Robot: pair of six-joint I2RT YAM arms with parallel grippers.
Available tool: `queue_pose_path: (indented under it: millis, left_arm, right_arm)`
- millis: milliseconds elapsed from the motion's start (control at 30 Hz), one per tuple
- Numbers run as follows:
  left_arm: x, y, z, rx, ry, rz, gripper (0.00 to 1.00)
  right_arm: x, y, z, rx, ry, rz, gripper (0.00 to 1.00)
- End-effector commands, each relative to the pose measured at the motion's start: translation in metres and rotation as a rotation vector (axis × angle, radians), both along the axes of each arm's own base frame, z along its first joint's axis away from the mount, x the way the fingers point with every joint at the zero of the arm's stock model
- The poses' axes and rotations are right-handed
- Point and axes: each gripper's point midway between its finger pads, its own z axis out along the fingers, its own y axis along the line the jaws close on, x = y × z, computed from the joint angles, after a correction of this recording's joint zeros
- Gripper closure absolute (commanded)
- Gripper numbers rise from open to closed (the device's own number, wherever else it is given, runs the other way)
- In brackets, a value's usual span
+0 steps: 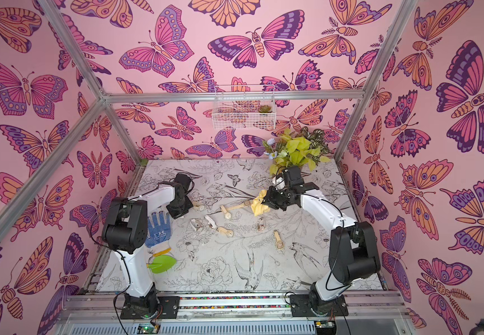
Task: Wipe the watch dial
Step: Place the watch at the center of the board.
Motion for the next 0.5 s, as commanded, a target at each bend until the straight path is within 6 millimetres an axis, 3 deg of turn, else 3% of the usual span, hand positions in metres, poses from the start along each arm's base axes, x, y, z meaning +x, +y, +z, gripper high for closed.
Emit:
queue_pose_path:
  millis: [0,200,300,467]
  left_arm:
    - [-0.007,0.004,-0.012,0.004,0.049,0.023,0.91]
    - [-0.006,-0.001,-0.001,-0.006,0.019,-0.001,0.58]
    - [-0.006,-0.003,0.01,-0.016,-0.013,-0.01,0.52]
    - [-0.007,-0.004,0.032,-0.027,-0.068,-0.017,0.53]
  right_arm:
    - [0.006,-0.001,0.011,0.005,-0.023,0.01,1.0]
    - [0.007,-0.001,0.012,0.01,-0.03,0.01,1.0]
    - [0.009,0.001,0.012,0.023,-0.031,0.007,1.0]
    - [0.013,0.005,0.013,0.045,-0.033,0.007,1.0]
